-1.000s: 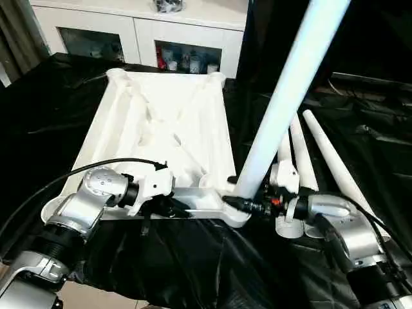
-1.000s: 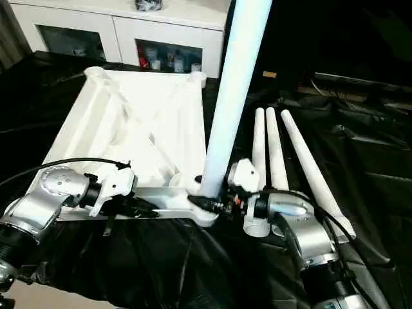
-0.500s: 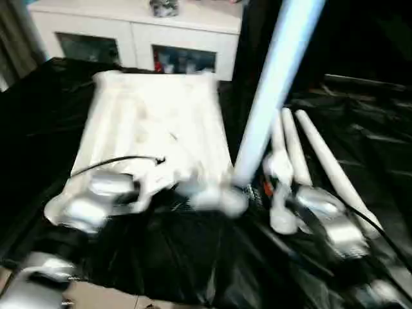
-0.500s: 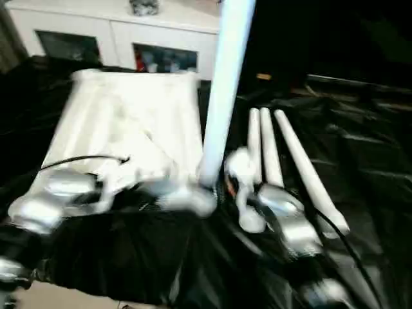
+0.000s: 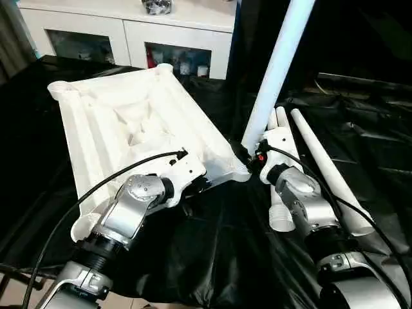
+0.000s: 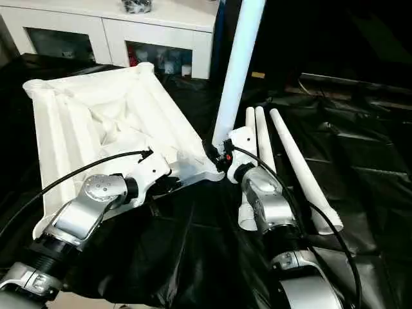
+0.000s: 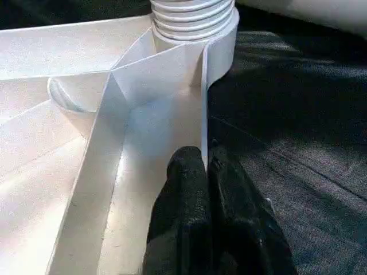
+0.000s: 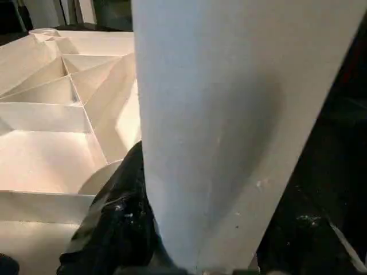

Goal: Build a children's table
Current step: Insert table leg to table base

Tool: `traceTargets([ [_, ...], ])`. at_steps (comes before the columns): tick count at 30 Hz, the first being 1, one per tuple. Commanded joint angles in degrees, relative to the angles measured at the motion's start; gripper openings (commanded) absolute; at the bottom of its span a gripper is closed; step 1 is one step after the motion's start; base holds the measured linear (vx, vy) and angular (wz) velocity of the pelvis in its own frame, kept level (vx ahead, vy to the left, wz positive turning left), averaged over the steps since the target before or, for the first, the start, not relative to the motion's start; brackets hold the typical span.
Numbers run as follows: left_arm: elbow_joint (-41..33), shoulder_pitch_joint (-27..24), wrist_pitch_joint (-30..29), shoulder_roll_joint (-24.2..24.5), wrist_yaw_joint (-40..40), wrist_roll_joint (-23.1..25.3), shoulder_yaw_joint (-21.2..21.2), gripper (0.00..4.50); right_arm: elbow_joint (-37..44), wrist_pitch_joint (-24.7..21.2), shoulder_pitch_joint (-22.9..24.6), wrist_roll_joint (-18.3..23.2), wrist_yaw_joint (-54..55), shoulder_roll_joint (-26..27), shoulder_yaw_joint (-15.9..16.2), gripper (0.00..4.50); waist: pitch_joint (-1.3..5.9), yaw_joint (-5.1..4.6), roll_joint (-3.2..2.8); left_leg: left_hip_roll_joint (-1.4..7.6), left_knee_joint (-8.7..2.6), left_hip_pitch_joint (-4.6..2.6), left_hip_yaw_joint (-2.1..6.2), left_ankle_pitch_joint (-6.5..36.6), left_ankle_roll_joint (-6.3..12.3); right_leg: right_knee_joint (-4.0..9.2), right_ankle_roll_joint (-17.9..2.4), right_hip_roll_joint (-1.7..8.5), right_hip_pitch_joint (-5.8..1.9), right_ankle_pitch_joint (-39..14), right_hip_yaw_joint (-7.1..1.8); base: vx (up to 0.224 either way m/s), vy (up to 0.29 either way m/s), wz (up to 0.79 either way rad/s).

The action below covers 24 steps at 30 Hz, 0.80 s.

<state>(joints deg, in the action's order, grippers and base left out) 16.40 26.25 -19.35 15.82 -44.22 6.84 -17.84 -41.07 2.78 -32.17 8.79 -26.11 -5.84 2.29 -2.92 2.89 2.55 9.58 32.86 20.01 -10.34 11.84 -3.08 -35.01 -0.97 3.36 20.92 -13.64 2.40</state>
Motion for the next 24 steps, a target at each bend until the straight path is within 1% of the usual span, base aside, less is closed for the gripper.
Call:
traceTargets([
  [1, -1.49, -0.59, -0.63, -1.09, -0.44, 0.45, -2.70, 0.00, -6.94, -3.99, 3.05, -2.74, -1.55, 2.04, 4.17, 1.89, 1.19, 0.10, -0.79, 4.42, -5.23, -0.27, 1.94, 15.59, 0.18, 5.34, -10.82, 5.73, -0.56, -15.23, -3.31, 0.000, 0.000, 0.00],
  [3, -1.87, -0.62, -1.17, -0.69, -0.76, 0.40, -2.75, 0.00, -6.65, -3.88, 3.17, -2.90, -3.29, 2.32, 4.48, 1.89, 1.24, 0.04, -0.70, 4.42, -5.25, -0.23, 1.97, 15.84, -0.11, 5.40, -10.48, 5.74, -0.53, -15.43, -3.38, 0.000, 0.000, 0.00],
  [5, -1.86, -0.57, -1.19, -0.43, -1.00, 0.32, -2.80, 0.00, -6.73, -3.58, 3.12, -3.00, -3.15, 2.37, 4.28, 1.89, 1.30, -0.12, -0.68, 4.46, -5.30, -0.09, 2.01, 15.09, 0.03, 5.21, -10.70, 5.68, -0.61, -13.50, -3.34, 0.000, 0.000, 0.00],
  [6, -1.89, -0.55, -1.23, -0.29, -1.09, 0.25, -2.79, 0.00, -6.92, -3.42, 3.01, -2.94, -3.21, 2.40, 4.08, 2.24, 1.29, -0.16, -0.70, 4.41, -5.28, -0.12, 1.96, 14.96, 0.10, 5.19, -10.77, 5.61, -0.56, -13.08, -3.35, 0.000, 0.000, 0.00],
  [8, -2.01, -0.52, -1.16, 0.08, -1.60, 0.24, -2.97, 0.00, -7.32, -2.59, 2.66, -2.99, -2.61, 2.34, 3.60, 2.24, 1.28, -0.28, -0.68, 4.37, -5.25, -0.13, 1.90, 14.74, 0.31, 5.18, -11.22, 5.66, -0.59, -12.35, -3.38, 0.000, 0.000, 0.00],
  [9, -1.92, -0.47, -1.16, 0.15, -1.67, 0.23, -2.92, 0.00, -7.35, -2.68, 2.49, -2.52, -3.04, 2.40, 3.26, 2.47, 1.32, -0.30, -0.88, 4.37, -5.22, -0.18, 1.89, 14.75, 0.29, 5.17, -11.47, 5.69, -0.55, -12.37, -3.40, 0.000, 0.000, 0.00],
  [10, -1.86, -0.44, -1.18, 0.18, -1.69, 0.22, -2.87, 0.00, -7.37, -2.81, 2.38, -2.16, -3.43, 2.45, 3.03, 2.64, 1.32, -0.27, -0.80, 4.40, -5.17, -0.20, 1.82, 14.48, 0.36, 5.19, -11.65, 5.69, -0.57, -11.68, -3.43, 0.000, 0.000, 0.00],
  [12, -1.91, -0.42, -1.21, 0.38, -2.12, 0.22, -2.65, 0.00, -7.10, -2.27, 2.06, -1.95, -4.14, 2.29, 2.55, 2.65, 1.28, -0.35, -0.78, 4.36, -5.19, -0.18, 1.80, 14.56, 0.49, 5.20, -11.89, 5.64, -0.56, -11.92, -3.41, 0.000, 0.000, 0.00],
  [13, -1.91, -0.41, -1.22, 0.39, -2.15, 0.22, -2.63, 0.00, -7.06, -2.23, 2.05, -1.92, -4.23, 2.29, 2.51, 2.69, 1.52, -0.24, -0.89, 4.42, -5.02, -0.26, 1.72, 13.60, 0.57, 5.08, -12.23, 5.74, -0.69, -10.16, -3.48, 0.000, 0.000, 0.00],
  [14, -1.93, -0.39, -1.26, 0.42, -2.21, 0.20, -2.57, 0.00, -6.95, -2.11, 1.99, -1.82, -4.53, 2.28, 2.35, 2.69, 1.55, -0.22, -0.85, 4.46, -5.06, -0.16, 1.75, 12.86, 0.67, 4.90, -12.45, 5.70, -0.79, -8.83, -3.44, 0.000, 0.000, 0.00],
  [15, -2.04, -0.41, -1.17, 0.67, -2.67, 0.12, -2.65, 0.00, -6.58, -1.96, 1.95, -1.71, -5.20, 2.10, 2.34, 3.05, 1.52, -0.22, -0.80, 4.42, -5.01, -0.05, 1.68, 11.70, 1.02, 4.66, -12.87, 5.53, -0.88, -6.55, -3.35, 0.000, 0.000, 0.00],
  [17, -2.25, -0.52, -0.73, 1.30, -3.56, 0.04, -2.81, 0.00, -5.35, -1.12, 2.07, -1.60, -7.05, 1.58, 2.67, 3.13, 1.58, -0.19, -0.90, 4.38, -4.89, 0.01, 1.64, 10.51, 1.63, 4.44, -13.34, 5.57, -1.04, -4.59, -3.27, 0.000, 0.000, 0.00],
  [18, -2.12, -0.46, -0.20, 1.80, -4.26, 0.00, -2.88, 0.00, -3.79, -0.03, 2.57, -1.45, -10.50, 1.00, 3.77, 3.18, 1.73, -0.14, -1.23, 4.39, -4.76, -0.02, 1.62, 9.74, 1.96, 4.25, -13.71, 5.57, -1.16, -3.02, -3.27, 0.000, 0.000, 0.00],
  [19, -1.98, -0.43, 0.38, 2.17, -4.84, -0.10, -2.89, 0.00, -2.73, 0.25, 2.91, -1.47, -12.25, 0.52, 4.44, 3.18, 1.74, -0.13, -1.01, 4.38, -4.63, 0.04, 1.53, 9.00, 2.44, 4.15, -13.96, 5.53, -1.28, -1.24, -3.24, 0.000, 0.000, 0.00],
  [20, -1.84, -0.40, 0.80, 2.43, -5.21, -0.19, -2.88, 0.00, -2.16, 0.43, 3.08, -1.52, -13.29, 0.23, 4.86, 3.32, 1.78, -0.07, -0.95, 4.35, -4.59, 0.07, 1.56, 8.38, 2.74, 4.07, -14.04, 5.52, -1.40, -0.39, -3.20, 0.000, 0.000, 0.00],
  [21, -1.82, -0.40, 0.90, 2.49, -5.30, -0.21, -2.88, 0.00, -2.00, 0.44, 3.12, -1.49, -13.48, 0.15, 4.91, 3.48, 1.90, -0.08, -0.95, 4.28, -4.41, 0.07, 1.48, 7.08, 3.38, 3.84, -14.36, 5.49, -1.50, 1.57, -3.17, 0.000, 0.000, 0.00],
  [22, -1.52, -0.37, 2.31, 3.27, -6.50, -0.50, -2.85, 0.00, -0.08, 0.60, 3.63, -1.07, -15.89, -0.90, 5.37, 3.48, 1.94, 0.02, -1.08, 4.25, -4.30, 0.05, 1.46, 5.85, 4.04, 3.75, -14.78, 5.51, -1.56, 3.14, -3.13, 0.000, 0.000, 0.00],
  [24, -1.56, -0.52, 4.29, 4.09, -8.25, -1.27, -2.70, 0.00, 2.13, 0.77, 4.49, -1.03, -19.24, -2.72, 6.22, 3.48, 1.96, 0.08, -0.95, 4.24, -4.13, 0.13, 1.35, 4.92, 4.96, 3.60, -15.06, 5.50, -1.66, 4.82, -3.13, 0.000, 0.000, 0.00],
])
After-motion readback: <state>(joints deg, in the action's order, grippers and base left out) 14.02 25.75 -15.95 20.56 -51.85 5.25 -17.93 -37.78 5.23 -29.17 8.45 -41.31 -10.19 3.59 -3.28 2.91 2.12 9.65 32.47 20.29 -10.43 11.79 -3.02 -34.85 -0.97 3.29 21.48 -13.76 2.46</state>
